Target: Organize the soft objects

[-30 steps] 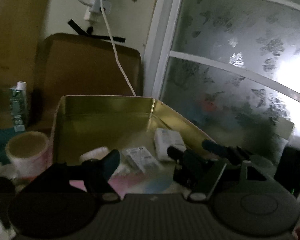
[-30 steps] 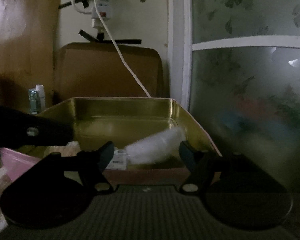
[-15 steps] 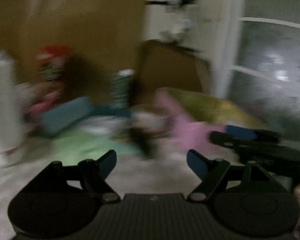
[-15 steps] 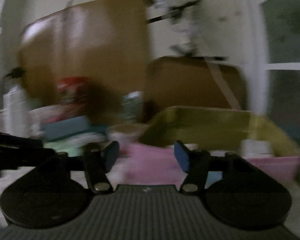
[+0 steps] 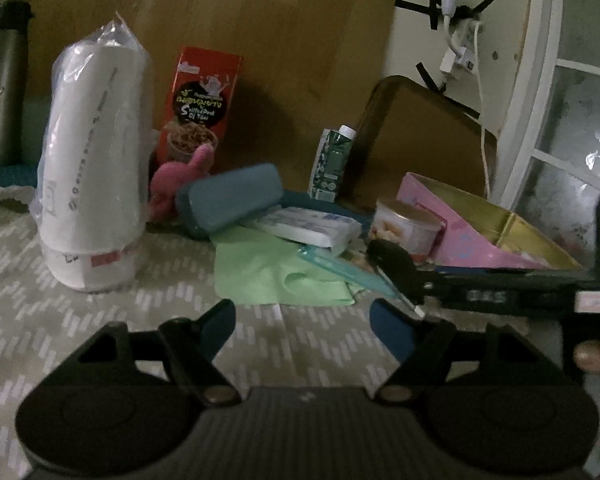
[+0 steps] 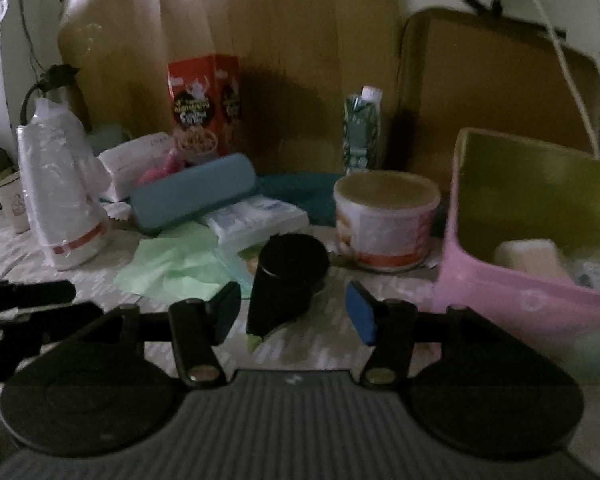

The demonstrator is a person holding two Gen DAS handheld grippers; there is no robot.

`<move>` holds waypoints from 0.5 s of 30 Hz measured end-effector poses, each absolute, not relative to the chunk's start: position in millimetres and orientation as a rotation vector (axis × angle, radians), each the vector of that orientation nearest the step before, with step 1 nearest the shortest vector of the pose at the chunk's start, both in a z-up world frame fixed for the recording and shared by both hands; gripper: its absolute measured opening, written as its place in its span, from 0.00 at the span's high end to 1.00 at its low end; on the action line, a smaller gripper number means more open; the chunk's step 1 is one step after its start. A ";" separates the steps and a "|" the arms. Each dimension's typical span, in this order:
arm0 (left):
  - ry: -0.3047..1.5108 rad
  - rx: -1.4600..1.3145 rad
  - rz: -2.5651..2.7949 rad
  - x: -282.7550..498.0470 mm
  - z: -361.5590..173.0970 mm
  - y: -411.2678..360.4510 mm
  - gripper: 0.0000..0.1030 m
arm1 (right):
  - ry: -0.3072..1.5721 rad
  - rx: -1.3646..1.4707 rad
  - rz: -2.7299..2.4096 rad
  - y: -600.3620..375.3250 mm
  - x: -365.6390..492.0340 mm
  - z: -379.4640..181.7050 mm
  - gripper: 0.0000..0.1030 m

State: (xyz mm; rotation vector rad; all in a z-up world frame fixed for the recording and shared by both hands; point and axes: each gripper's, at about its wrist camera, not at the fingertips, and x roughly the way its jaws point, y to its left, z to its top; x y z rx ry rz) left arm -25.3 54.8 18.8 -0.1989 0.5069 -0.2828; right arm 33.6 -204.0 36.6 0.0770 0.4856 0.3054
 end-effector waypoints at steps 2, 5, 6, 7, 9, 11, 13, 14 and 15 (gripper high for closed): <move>0.514 -0.217 -0.286 -24.1 16.8 56.8 0.26 | 0.498 0.062 0.298 -196.9 40.3 32.4 0.41; 0.529 -0.238 -0.286 -22.7 14.7 59.5 0.26 | 0.523 0.048 0.294 -191.7 48.6 27.5 0.51; 0.536 -0.240 -0.282 -22.2 14.0 59.3 0.26 | 0.531 0.049 0.300 -191.7 50.3 25.0 0.60; 0.546 -0.240 -0.276 -21.7 13.3 58.6 0.26 | 0.544 0.052 0.307 -192.3 51.3 22.8 0.61; 0.571 -0.236 -0.265 -17.9 11.6 57.8 0.26 | 0.544 0.059 0.315 -193.9 46.3 22.9 0.61; 0.591 -0.235 -0.259 -14.8 10.5 57.2 0.26 | 0.543 0.048 0.352 -193.7 35.1 24.4 0.61; 0.596 -0.241 -0.261 -14.1 10.1 58.1 0.26 | 0.540 0.012 0.401 -191.1 18.8 24.7 0.61; 0.597 -0.247 -0.264 -14.7 10.1 58.7 0.26 | 0.544 -0.005 0.439 -189.7 8.8 24.3 0.61; 0.598 -0.254 -0.270 -14.9 9.8 59.7 0.26 | 0.544 -0.021 0.486 -188.8 -1.0 24.6 0.61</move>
